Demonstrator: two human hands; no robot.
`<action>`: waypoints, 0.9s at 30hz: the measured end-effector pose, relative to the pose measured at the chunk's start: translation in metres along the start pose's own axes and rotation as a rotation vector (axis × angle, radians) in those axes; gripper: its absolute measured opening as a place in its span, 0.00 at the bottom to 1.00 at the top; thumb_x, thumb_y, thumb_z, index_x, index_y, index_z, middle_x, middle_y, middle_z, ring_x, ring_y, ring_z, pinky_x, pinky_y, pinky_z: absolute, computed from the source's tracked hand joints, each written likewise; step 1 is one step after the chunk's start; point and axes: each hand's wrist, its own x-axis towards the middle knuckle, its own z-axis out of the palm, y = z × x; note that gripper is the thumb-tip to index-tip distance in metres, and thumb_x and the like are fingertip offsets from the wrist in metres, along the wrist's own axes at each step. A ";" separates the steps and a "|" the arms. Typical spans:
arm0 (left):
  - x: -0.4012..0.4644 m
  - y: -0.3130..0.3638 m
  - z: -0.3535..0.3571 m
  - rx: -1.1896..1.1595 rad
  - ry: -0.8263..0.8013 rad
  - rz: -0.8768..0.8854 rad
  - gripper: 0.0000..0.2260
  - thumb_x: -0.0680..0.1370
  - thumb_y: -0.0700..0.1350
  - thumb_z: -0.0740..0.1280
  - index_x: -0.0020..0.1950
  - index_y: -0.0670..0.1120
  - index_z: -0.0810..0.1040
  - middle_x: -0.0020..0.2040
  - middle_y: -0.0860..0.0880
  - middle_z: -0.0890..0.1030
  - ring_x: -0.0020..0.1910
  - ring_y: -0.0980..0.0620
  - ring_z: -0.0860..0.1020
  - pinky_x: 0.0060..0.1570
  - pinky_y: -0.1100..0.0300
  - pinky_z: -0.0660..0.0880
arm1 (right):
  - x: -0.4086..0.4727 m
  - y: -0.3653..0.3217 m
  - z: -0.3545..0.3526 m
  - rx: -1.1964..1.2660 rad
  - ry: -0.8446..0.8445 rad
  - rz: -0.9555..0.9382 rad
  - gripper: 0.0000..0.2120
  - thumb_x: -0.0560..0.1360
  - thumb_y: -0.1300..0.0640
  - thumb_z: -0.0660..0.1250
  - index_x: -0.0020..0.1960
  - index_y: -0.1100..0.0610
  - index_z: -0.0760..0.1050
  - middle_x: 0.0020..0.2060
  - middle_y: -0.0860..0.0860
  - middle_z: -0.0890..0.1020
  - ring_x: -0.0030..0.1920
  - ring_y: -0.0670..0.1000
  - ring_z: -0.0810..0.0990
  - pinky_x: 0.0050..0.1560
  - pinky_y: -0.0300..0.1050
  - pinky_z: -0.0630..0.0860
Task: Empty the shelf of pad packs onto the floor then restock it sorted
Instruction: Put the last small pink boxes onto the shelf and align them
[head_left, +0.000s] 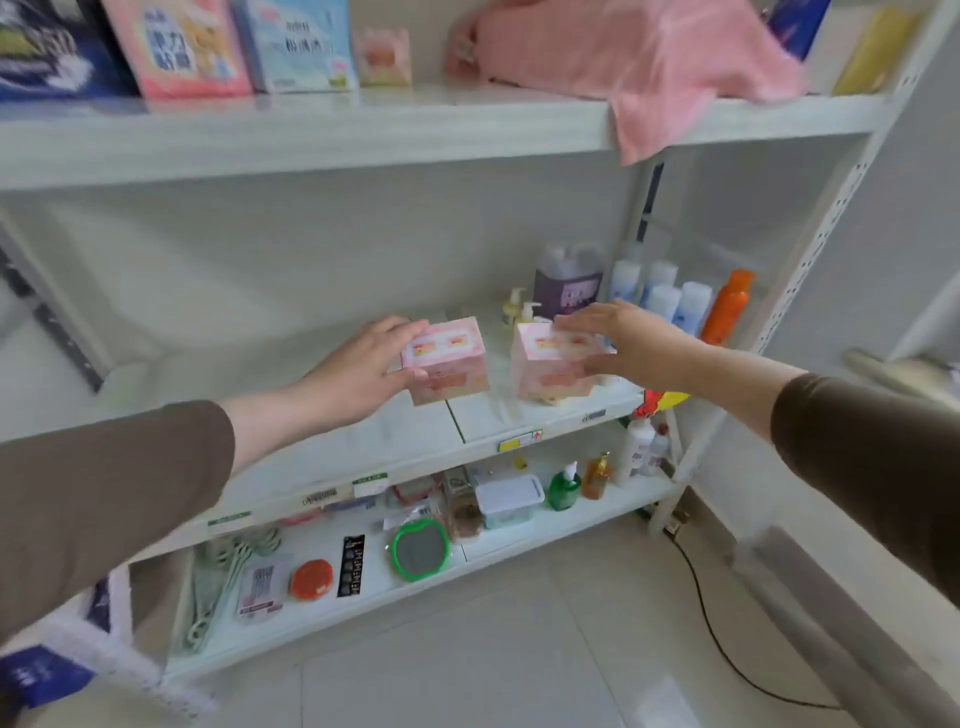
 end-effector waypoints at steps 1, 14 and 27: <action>0.002 0.007 -0.020 0.011 0.012 0.016 0.27 0.81 0.48 0.66 0.77 0.44 0.63 0.72 0.47 0.68 0.72 0.50 0.65 0.70 0.63 0.57 | 0.001 -0.006 -0.020 -0.007 0.011 0.002 0.30 0.75 0.46 0.71 0.75 0.44 0.67 0.71 0.46 0.72 0.69 0.53 0.69 0.68 0.50 0.67; 0.041 0.060 -0.194 0.088 0.031 0.069 0.23 0.80 0.52 0.67 0.74 0.51 0.69 0.67 0.52 0.71 0.66 0.53 0.69 0.64 0.61 0.64 | 0.022 -0.065 -0.201 -0.051 0.120 -0.091 0.31 0.74 0.51 0.74 0.74 0.47 0.69 0.70 0.45 0.73 0.66 0.49 0.73 0.61 0.42 0.66; 0.170 0.055 -0.268 0.071 0.080 -0.043 0.16 0.79 0.51 0.69 0.65 0.63 0.74 0.59 0.56 0.75 0.57 0.53 0.75 0.48 0.64 0.72 | 0.115 -0.020 -0.297 -0.207 0.231 -0.145 0.28 0.70 0.38 0.73 0.68 0.31 0.70 0.61 0.33 0.76 0.53 0.42 0.76 0.44 0.29 0.66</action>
